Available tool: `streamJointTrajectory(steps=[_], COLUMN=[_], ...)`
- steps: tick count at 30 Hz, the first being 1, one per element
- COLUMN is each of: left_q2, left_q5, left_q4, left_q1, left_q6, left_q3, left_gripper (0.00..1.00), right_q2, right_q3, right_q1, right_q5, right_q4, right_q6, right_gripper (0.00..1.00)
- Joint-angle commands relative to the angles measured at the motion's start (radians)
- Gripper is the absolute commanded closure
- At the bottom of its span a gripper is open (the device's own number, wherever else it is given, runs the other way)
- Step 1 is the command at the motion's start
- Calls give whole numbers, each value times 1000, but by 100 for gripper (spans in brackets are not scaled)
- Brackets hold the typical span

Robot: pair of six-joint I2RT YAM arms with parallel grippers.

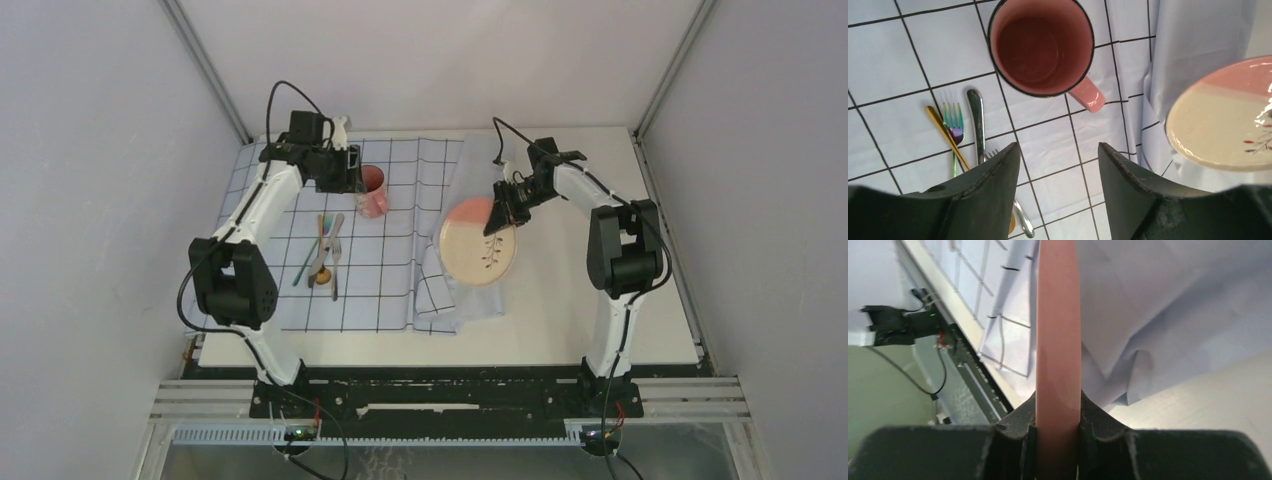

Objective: Set the dinner table for one person
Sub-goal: Place the plate on the napkin.

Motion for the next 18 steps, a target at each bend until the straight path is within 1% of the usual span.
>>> streamJointTrajectory(steps=[1, 5, 10, 18], left_q2=[-82, -95, -118, -139], left_q5=[60, 89, 108, 109], left_q4=[-23, -40, -53, -77], left_q1=[45, 75, 90, 92], left_q6=[47, 71, 100, 130], left_q3=[-44, -66, -94, -127], left_gripper=[36, 36, 36, 36], right_q2=[-97, -119, -177, -268], right_q3=[-8, -39, -93, -172], right_q1=[16, 21, 1, -82], right_q5=[153, 257, 306, 314], right_q4=[47, 31, 13, -14], right_q6=[41, 20, -3, -46], right_gripper=[100, 100, 100, 100])
